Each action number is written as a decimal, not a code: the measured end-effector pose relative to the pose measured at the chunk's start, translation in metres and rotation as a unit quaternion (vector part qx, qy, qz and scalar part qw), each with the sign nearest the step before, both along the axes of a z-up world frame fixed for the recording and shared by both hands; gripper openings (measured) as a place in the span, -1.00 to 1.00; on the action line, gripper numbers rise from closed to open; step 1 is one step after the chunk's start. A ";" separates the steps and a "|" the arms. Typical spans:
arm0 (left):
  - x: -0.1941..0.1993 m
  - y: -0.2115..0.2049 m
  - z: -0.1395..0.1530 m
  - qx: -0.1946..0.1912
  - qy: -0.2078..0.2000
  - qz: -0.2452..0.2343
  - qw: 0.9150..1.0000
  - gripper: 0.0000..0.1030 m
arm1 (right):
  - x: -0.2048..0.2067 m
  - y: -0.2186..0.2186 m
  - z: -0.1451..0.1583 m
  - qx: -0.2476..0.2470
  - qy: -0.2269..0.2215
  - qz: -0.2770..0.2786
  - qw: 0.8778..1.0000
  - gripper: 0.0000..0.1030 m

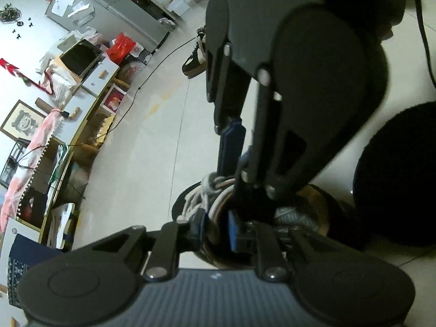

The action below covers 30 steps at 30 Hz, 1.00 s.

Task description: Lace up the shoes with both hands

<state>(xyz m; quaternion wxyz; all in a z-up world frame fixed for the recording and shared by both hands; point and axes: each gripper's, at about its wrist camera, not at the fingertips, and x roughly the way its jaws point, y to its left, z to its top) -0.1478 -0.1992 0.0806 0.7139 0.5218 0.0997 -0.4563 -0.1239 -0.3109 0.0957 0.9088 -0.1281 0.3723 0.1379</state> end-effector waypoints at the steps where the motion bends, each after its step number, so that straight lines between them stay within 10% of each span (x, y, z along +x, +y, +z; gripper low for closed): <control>1: 0.001 -0.001 0.001 0.002 0.000 0.000 1.000 -0.65 | 0.003 0.003 0.001 0.001 0.002 0.003 1.000 -0.62; 11: -0.003 -0.001 0.005 0.016 -0.014 -0.024 0.999 -0.69 | -0.010 -0.010 0.007 0.103 0.059 -0.030 0.992 -0.61; 30: -0.009 -0.002 0.002 0.045 -0.005 -0.063 0.997 -0.78 | -0.013 0.003 0.002 0.057 0.034 -0.007 0.998 -0.61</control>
